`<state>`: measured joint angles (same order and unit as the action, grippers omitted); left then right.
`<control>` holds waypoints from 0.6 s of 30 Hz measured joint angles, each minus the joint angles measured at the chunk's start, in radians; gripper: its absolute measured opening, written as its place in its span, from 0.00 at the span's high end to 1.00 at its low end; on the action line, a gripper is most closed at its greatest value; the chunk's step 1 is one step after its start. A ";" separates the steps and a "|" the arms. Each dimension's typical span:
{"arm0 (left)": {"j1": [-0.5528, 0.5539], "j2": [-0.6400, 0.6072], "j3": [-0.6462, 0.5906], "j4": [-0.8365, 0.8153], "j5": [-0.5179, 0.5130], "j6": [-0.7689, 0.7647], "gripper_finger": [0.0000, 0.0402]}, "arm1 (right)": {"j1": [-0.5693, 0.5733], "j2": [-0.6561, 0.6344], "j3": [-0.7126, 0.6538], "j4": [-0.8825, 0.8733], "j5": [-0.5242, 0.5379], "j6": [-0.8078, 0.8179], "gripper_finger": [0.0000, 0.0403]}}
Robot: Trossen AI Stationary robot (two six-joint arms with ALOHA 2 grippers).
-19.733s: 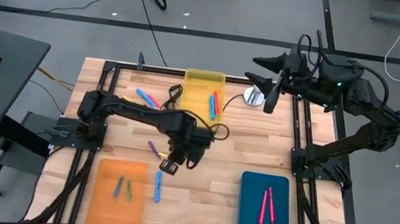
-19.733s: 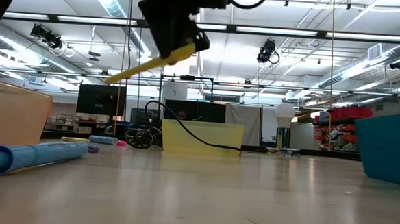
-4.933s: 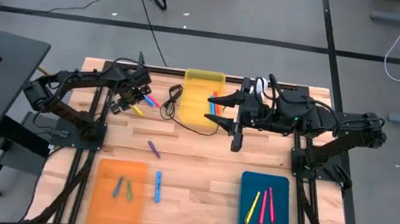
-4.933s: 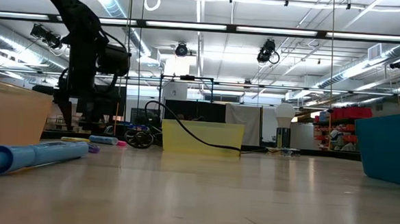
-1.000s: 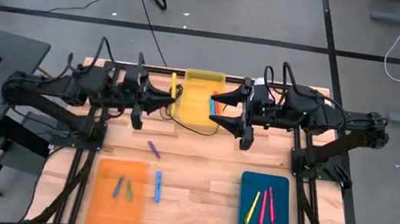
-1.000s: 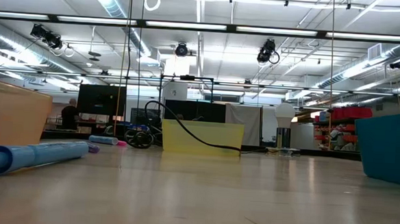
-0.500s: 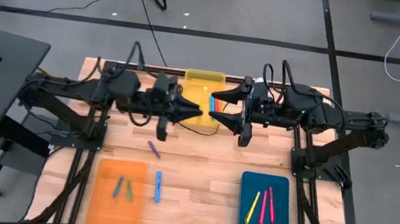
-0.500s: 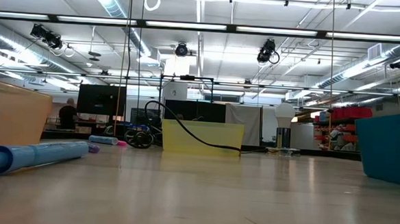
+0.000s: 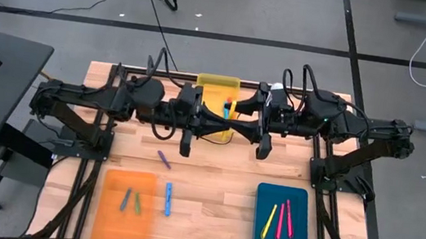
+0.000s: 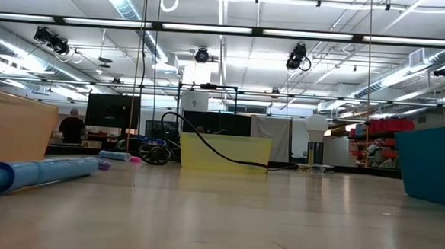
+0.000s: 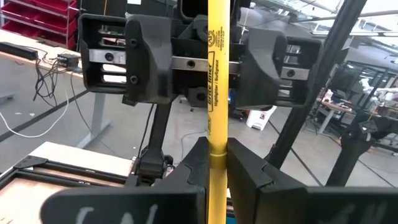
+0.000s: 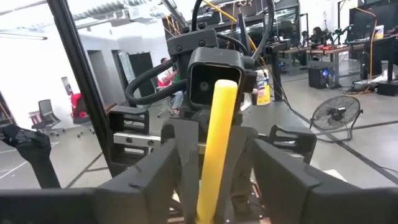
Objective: Pick & Place Markers
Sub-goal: Put the yellow highlighter pen into the blue bin
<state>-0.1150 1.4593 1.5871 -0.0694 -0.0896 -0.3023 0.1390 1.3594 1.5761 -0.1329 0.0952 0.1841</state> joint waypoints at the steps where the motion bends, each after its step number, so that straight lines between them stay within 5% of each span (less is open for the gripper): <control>1: 0.000 0.000 0.000 0.000 -0.001 0.000 0.92 | 0.000 0.000 0.000 0.000 0.000 0.000 0.52; 12: 0.001 0.000 0.000 0.001 -0.022 0.004 0.91 | 0.000 0.000 0.000 -0.002 -0.010 -0.013 0.91; 18: 0.001 -0.001 0.000 0.001 -0.022 -0.001 0.69 | 0.000 -0.003 0.000 -0.013 -0.011 -0.016 0.94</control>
<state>-0.1143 1.4586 1.5871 -0.0681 -0.1117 -0.3031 0.1394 1.3569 1.5761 -0.1460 0.0846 0.1685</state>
